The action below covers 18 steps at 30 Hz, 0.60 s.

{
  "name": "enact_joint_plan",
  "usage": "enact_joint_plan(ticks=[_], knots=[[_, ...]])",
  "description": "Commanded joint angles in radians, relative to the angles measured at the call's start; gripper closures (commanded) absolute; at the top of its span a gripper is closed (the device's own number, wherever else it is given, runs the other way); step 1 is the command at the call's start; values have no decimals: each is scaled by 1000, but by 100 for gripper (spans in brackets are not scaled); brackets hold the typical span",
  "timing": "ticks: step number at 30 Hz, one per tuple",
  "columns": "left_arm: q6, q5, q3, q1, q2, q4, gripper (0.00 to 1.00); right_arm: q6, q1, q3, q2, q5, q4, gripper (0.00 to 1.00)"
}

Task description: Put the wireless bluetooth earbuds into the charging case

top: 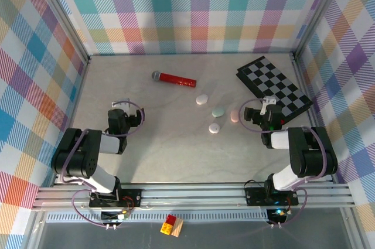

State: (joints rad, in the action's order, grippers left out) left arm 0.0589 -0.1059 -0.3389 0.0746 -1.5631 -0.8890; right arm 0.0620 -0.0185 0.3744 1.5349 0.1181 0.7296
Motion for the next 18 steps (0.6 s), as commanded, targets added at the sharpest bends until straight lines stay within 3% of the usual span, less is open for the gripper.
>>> enact_joint_plan(ticks=[1,18], knots=[[-23,42,-91,-13,-17,63,0,-31,9,35,-4,-64,98,1],[-21,36,-84,-10,-17,50,0,-31,7,35,-5,-64,97,1]])
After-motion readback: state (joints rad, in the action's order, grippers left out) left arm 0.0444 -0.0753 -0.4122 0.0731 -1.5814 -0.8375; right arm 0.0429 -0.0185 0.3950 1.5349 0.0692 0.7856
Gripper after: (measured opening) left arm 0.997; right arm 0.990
